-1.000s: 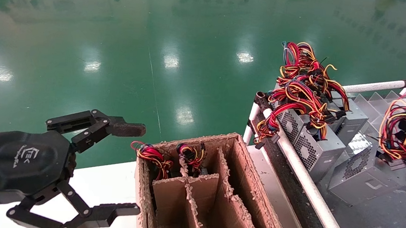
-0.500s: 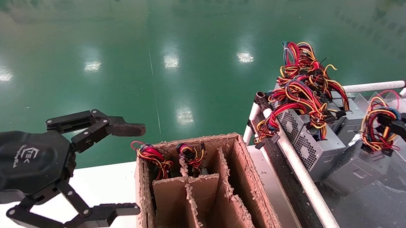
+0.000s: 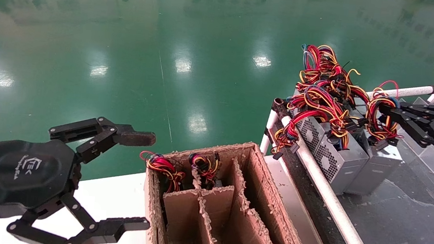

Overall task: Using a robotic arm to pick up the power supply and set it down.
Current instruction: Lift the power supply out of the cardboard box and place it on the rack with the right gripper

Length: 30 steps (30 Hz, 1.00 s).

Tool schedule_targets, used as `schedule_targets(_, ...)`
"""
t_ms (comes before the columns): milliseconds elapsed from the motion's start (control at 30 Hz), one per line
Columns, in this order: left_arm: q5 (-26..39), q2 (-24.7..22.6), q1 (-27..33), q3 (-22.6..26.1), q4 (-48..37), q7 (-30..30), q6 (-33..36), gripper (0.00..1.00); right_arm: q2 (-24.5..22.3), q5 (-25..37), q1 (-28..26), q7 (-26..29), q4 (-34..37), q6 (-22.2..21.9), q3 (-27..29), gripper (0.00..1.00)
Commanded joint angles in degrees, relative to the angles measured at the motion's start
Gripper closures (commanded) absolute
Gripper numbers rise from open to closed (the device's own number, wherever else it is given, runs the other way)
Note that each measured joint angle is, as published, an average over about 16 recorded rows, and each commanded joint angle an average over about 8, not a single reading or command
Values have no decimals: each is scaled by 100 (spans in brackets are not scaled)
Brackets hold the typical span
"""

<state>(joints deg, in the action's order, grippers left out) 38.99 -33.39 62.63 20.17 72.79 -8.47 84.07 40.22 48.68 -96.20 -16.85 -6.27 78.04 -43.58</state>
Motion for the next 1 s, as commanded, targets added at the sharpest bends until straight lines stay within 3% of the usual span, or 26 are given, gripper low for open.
schedule_targets(33,0,0,0,0,0,0,0,0,103,49,-52,-40,102,-63,-29,100)
schedule_targets(400,-1,0,0,1,0,1,0,0,527,59,-120,-226,438,-667,-26,100)
schedule_targets(1000,-2,1,1,3,0,1,-1,0,608,32,-126,-218,488,-180,-13,100)
